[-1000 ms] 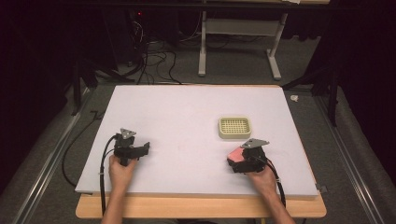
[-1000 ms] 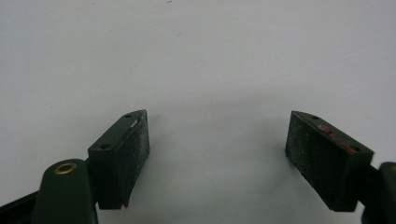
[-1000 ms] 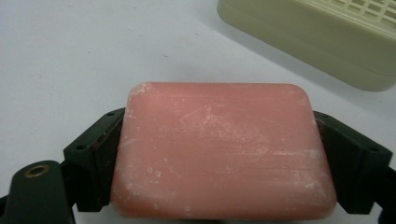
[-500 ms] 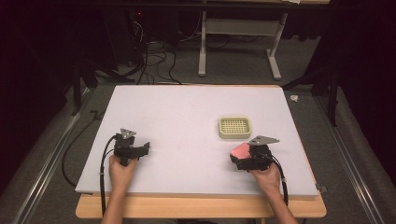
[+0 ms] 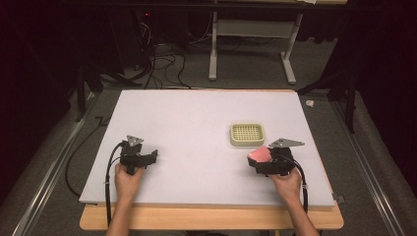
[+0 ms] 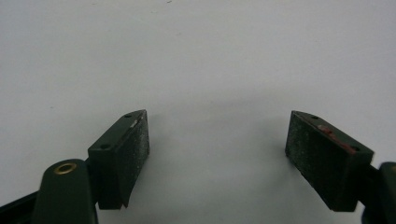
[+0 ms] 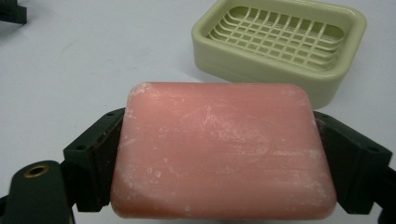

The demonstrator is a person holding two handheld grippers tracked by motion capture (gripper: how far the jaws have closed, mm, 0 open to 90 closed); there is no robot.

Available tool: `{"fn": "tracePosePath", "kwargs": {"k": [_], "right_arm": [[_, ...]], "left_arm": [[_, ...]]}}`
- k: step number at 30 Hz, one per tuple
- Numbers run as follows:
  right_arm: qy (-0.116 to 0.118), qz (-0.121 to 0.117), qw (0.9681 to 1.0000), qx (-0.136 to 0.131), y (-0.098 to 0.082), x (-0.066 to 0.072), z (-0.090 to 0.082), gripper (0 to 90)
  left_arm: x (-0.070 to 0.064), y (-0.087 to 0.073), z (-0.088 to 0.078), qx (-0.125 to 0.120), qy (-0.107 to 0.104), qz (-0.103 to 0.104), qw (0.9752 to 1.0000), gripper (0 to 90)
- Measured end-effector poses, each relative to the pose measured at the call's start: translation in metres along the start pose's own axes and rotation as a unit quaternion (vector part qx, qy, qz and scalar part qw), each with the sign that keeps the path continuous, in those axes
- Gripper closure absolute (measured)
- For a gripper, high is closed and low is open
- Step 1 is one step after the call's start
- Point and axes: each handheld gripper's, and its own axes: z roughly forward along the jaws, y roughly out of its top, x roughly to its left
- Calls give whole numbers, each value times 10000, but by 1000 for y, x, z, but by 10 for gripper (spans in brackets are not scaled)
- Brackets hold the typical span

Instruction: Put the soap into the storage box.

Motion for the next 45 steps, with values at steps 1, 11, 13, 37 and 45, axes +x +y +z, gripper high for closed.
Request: {"fn": "tracePosePath", "kwargs": {"k": [1,11,13,37,45], "right_arm": [[5,20,10000,-12,1,0,-1,137],[49,66,9999,-98,12,-6,-8,137],[46,108,9999,-77,15,-8,-8,137],[27,332,9994,-21,46,-21,4,137],[-18,370,9993,17,58,-23,10,137]], "left_arm": [[0,0,0,0,0,0,10000,223],[0,0,0,2,-2,0,10000,223],[0,0,0,0,0,-1,10000,223],[0,0,0,3,-7,-7,10000,222],[0,0,0,4,-7,-10,10000,222]]}}
